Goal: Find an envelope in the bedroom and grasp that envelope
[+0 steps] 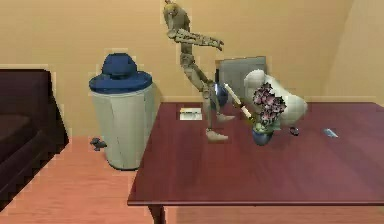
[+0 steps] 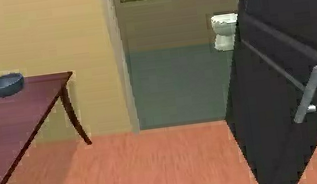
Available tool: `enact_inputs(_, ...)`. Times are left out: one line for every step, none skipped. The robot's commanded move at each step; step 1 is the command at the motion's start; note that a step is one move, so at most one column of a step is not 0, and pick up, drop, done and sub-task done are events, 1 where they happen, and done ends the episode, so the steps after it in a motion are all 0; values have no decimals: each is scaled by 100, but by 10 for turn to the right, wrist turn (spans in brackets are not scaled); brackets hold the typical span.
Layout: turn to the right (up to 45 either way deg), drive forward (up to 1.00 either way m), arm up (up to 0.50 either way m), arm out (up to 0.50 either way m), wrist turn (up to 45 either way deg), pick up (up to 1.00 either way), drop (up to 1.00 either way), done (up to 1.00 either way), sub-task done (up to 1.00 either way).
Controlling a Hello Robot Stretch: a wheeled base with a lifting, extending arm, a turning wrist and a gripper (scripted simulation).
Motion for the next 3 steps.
enact_inputs(-450,0,0,0,0,0,0,0,0)
enact_inputs(-450,0,0,0,0,0,0,0,0)
enact_inputs(-300,0,0,0,0,0,0,0,0)
